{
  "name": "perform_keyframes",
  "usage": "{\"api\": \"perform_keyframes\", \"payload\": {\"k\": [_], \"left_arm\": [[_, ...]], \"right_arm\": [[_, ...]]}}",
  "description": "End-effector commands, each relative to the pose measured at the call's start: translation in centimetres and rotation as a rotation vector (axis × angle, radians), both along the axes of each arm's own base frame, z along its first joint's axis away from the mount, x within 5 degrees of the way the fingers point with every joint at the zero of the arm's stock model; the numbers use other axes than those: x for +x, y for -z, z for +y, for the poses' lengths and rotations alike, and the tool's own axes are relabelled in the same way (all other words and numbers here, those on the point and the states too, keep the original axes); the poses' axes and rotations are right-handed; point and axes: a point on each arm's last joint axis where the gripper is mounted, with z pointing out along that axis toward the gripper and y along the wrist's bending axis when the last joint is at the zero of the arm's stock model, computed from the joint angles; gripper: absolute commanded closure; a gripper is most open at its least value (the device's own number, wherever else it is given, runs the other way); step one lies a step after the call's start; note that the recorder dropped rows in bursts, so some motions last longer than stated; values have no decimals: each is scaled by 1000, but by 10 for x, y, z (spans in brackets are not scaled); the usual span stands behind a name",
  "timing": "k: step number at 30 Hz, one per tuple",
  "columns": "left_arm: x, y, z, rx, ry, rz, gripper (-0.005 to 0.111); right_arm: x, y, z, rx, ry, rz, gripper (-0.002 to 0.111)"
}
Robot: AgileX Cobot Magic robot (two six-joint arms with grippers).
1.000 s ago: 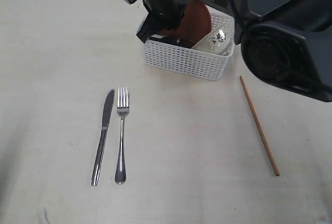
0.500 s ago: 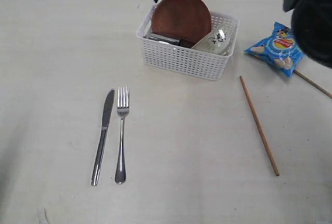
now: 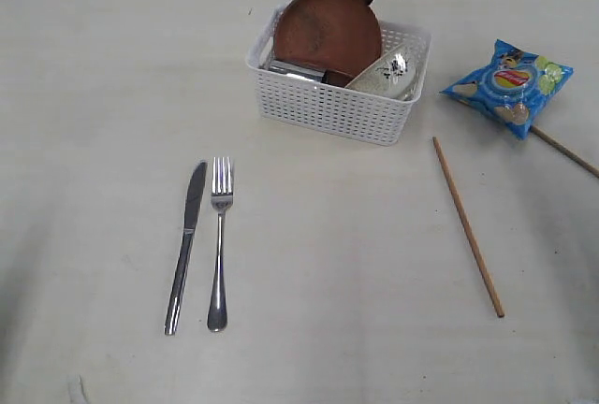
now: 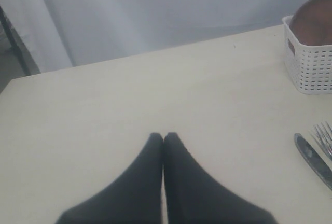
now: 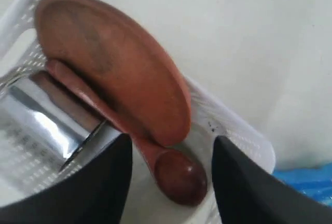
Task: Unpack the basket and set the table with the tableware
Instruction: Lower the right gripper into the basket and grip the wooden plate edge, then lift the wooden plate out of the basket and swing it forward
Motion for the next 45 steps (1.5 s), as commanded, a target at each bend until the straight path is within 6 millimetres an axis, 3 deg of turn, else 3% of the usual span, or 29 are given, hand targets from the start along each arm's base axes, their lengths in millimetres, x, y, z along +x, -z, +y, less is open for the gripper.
{"api": "perform_keyframes", "payload": {"k": [1, 4, 9, 12, 15, 19, 23, 26, 27, 31, 32, 34, 39, 45], "left_arm": [[0, 0, 0, -18, -4, -6, 107], [0, 0, 0, -18, -4, -6, 107], [0, 0, 0, -18, -4, -6, 107], [0, 0, 0, -18, -4, -6, 107], [0, 0, 0, -18, -4, -6, 107], [0, 0, 0, -18, -4, -6, 107], [0, 0, 0, -18, -4, -6, 107], [0, 0, 0, -18, -4, -6, 107], [0, 0, 0, -18, -4, -6, 107], [0, 0, 0, -18, -4, -6, 107], [0, 0, 0, -18, -4, -6, 107], [0, 0, 0, -18, -4, -6, 107], [0, 0, 0, -18, -4, -6, 107], [0, 0, 0, -18, -4, -6, 107]], "right_arm": [[-31, -28, 19, 56, -261, -17, 62], [-53, -34, 13, -27, -325, -16, 62], [-91, -32, -17, -226, -539, 12, 62], [-108, -29, -20, -281, -723, 27, 62], [-115, -28, -12, -299, -823, -7, 62], [-105, -20, 9, -299, -760, -128, 62], [-91, -2, 18, -303, -591, -92, 62], [-73, 10, 17, -264, -429, -59, 62], [-57, 10, 14, -204, -346, -86, 62], [-21, -19, 5, 64, -217, -293, 62], [-17, -22, 1, 99, -210, -306, 62], [-4, -8, -4, 203, -238, -229, 62], [14, 29, -8, 174, -364, -164, 62], [23, 33, -9, 126, -377, -244, 62]]}}
